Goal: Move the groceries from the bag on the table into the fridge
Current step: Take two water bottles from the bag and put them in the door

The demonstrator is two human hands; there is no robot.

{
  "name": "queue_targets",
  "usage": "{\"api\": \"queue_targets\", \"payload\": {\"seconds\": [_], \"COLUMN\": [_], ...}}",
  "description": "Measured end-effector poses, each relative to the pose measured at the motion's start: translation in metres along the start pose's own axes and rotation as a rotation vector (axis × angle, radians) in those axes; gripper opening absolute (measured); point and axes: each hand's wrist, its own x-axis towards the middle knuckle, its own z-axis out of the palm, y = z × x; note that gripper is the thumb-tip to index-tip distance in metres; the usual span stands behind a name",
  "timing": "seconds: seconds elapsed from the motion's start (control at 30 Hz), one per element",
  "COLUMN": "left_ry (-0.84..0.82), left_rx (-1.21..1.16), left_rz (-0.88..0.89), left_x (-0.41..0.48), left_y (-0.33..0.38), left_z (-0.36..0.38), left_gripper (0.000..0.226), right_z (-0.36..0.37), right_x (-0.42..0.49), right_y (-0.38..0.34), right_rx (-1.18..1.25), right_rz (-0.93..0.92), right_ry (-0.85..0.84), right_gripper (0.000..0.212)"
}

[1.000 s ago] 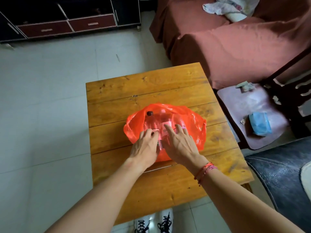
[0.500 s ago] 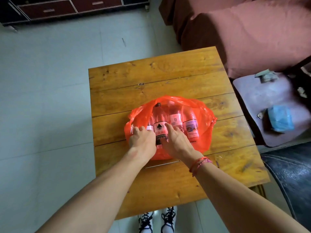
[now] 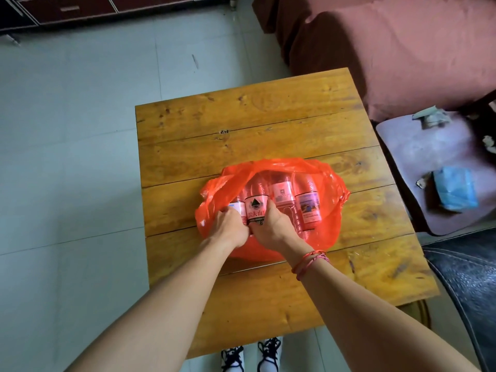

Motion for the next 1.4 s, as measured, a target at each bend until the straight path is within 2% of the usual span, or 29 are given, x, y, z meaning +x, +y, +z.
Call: {"api": "queue_targets", "payload": {"seconds": [0.07,0.13,0.37,0.53,0.7,0.9,1.03,1.13,1.27,1.33,1.4], "left_ry": [0.035,0.047,0.076,0.108,0.152,0.15,0.114,0.044,0.021,0.036,-0.004], "left_rx": [-0.064,-0.13,-0.31,-0.291,-0.21,-0.265,-0.356,-0.433,-0.508,-0.555,-0.645], "left_rz": [-0.002,-0.031,-0.121,-0.128,-0.088,-0.09,-0.09,-0.101,-0.12,-0.136,-0.14], "left_x": [0.005,0.011,0.036,0.041,0.035,0.022,0.017,0.016,0.018,0.02,0.02], "left_y": [-0.001,-0.003,-0.015,-0.019,-0.014,-0.007,0.001,0.004,0.004,0.005,0.009], "left_z": [-0.001,-0.001,0.006,0.009,0.003,-0.012,-0.018,-0.019,-0.026,-0.031,-0.037], "left_gripper": [0.018,0.008,0.049,0.05,0.03,0.045,0.047,0.048,0.035,0.051,0.058], "right_z": [0.004,0.008,0.024,0.028,0.02,0.001,-0.006,-0.006,-0.006,-0.006,-0.004], "right_x": [0.008,0.018,0.036,0.039,0.032,0.021,0.014,0.011,0.009,0.004,0.001], "right_y": [-0.002,-0.002,0.004,0.007,0.003,-0.001,0.0,0.004,0.012,0.016,0.017], "right_rx": [0.031,0.028,-0.102,-0.184,-0.157,-0.041,0.016,0.029,0.071,0.091,0.091], "right_rz": [0.037,0.057,0.046,0.018,0.026,0.084,0.042,-0.008,-0.059,-0.088,-0.1], "right_ry": [-0.013,-0.026,0.032,0.11,0.087,0.04,0.041,0.025,0.014,0.014,0.013], "right_gripper": [0.059,0.065,0.086,0.082,0.068,0.053,0.049,0.053,0.069,0.075,0.072]}}
